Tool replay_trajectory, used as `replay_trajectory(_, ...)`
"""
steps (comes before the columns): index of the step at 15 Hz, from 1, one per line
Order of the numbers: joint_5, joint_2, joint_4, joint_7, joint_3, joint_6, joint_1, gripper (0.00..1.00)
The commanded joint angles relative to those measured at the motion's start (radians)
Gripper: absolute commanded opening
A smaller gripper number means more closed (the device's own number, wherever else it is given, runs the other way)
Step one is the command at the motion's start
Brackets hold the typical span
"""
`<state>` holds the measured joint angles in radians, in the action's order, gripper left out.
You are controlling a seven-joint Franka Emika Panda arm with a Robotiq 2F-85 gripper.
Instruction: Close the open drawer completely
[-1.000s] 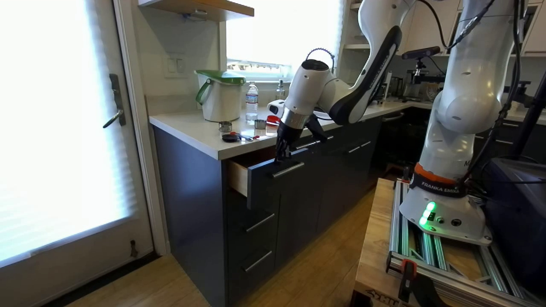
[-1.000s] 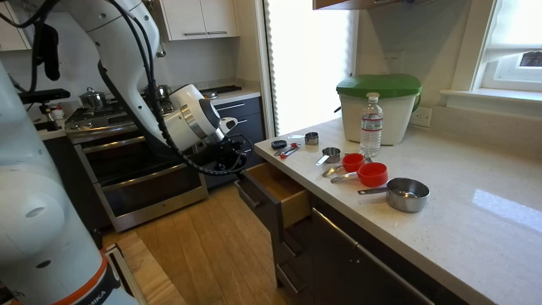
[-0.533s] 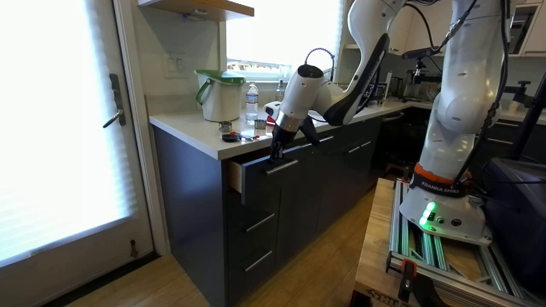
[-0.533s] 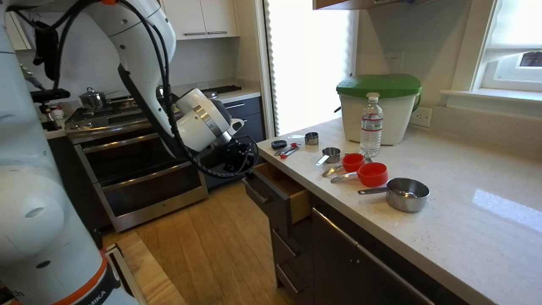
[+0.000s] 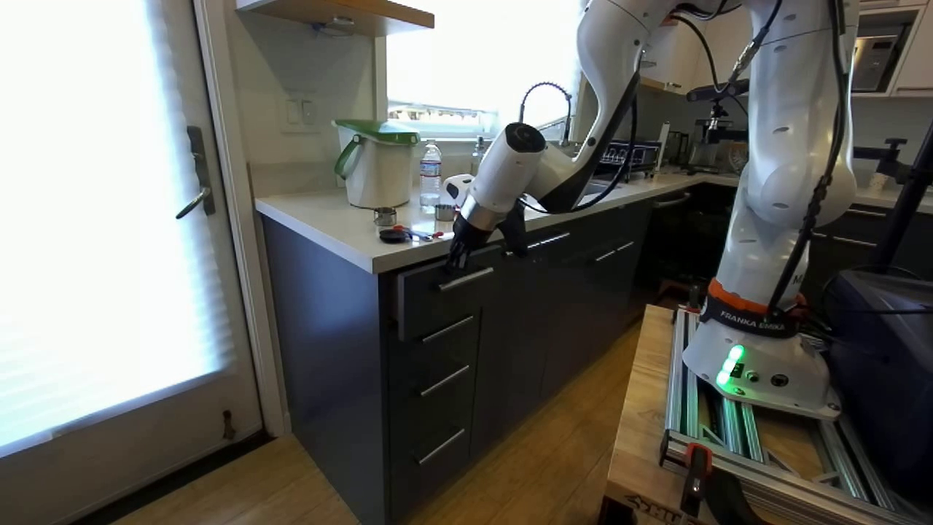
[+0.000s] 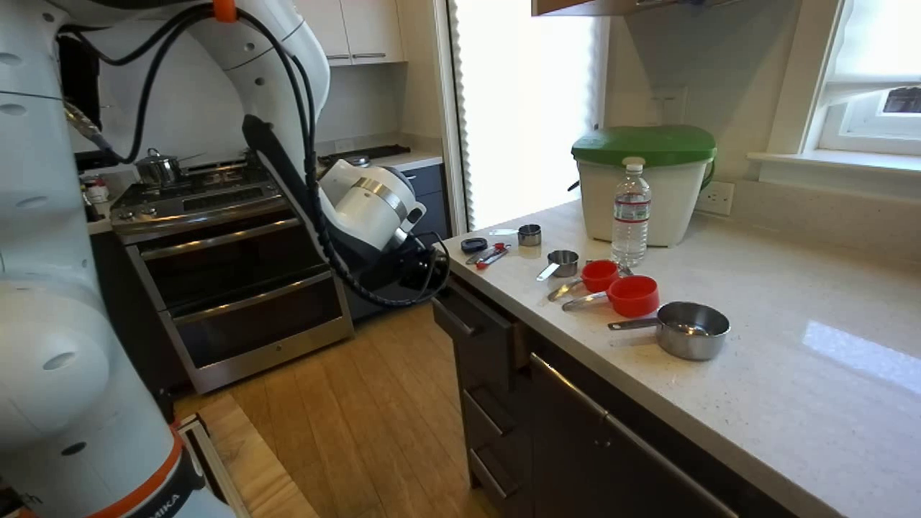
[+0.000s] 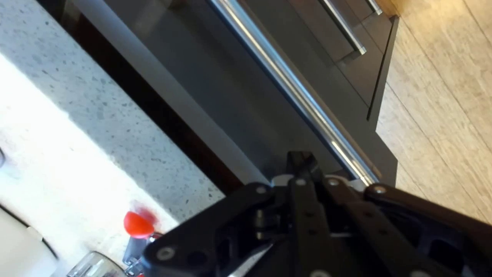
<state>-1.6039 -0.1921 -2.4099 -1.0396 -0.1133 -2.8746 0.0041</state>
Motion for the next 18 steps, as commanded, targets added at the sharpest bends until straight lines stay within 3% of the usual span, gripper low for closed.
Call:
replay_trajectory(1, -0.183, -0.077, 0.076, -0.197, 0.005, 0.035, 0.008, 0.0)
replay_trajectory(6, -0.368, -0.115, 0.11, -0.395, -0.007, 0.088, 0.005, 0.0)
replay_trajectory(18, -0.6, -0.024, 0.048, -0.659, -0.012, 0.041, -0.019, 0.0)
